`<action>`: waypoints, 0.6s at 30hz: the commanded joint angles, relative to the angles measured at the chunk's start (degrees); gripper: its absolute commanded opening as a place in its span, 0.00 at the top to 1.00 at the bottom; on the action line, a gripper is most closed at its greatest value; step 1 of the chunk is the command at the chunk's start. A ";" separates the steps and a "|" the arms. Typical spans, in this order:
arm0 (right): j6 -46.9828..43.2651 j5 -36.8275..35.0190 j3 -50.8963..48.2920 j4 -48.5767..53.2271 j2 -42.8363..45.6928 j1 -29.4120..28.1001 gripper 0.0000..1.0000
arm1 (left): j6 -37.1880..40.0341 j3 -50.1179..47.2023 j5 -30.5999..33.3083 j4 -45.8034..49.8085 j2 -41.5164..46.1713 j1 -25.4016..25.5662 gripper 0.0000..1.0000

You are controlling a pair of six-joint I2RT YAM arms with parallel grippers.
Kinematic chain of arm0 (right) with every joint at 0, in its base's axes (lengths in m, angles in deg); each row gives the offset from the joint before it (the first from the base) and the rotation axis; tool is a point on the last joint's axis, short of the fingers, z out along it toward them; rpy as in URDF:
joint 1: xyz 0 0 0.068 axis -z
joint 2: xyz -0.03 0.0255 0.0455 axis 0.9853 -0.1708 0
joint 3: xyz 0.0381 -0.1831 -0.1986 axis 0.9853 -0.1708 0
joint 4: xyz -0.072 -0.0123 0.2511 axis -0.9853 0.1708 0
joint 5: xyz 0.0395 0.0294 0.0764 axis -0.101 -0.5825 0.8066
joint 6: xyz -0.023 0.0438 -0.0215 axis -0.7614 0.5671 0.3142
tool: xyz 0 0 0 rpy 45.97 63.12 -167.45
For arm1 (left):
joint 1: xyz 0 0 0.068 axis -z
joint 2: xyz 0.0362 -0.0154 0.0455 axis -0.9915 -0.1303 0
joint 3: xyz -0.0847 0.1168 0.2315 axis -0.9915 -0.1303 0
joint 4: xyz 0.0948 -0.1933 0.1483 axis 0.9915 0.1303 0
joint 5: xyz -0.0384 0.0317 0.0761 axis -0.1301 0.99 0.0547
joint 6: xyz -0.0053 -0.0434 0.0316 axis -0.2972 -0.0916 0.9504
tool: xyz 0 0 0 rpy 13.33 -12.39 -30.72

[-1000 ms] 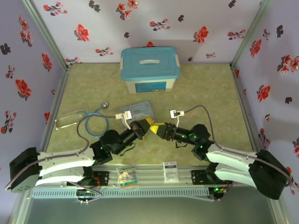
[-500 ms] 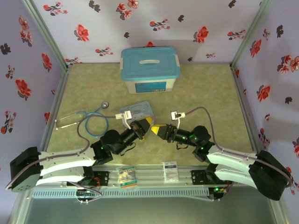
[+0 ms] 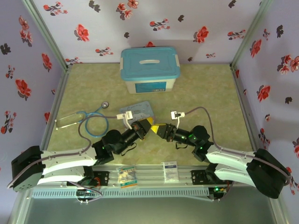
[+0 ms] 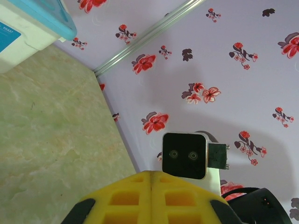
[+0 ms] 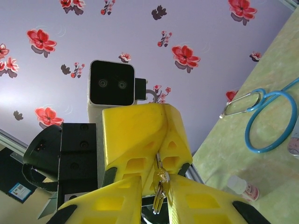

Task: Unlock the padlock with the key

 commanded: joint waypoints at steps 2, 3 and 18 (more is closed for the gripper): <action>-0.99 -1.06 0.02 -3.82 -0.30 -0.29 0.79 | -0.53 -0.38 0.54 -2.55 -0.27 -0.22 1.00; -1.06 -1.07 0.02 -3.88 -0.43 -0.31 0.80 | -0.53 -0.33 0.54 -2.54 -0.27 -0.24 1.00; -1.53 -1.50 -1.13 -1.81 0.24 -0.25 1.00 | -1.52 -2.00 2.04 -2.80 0.08 -0.23 0.92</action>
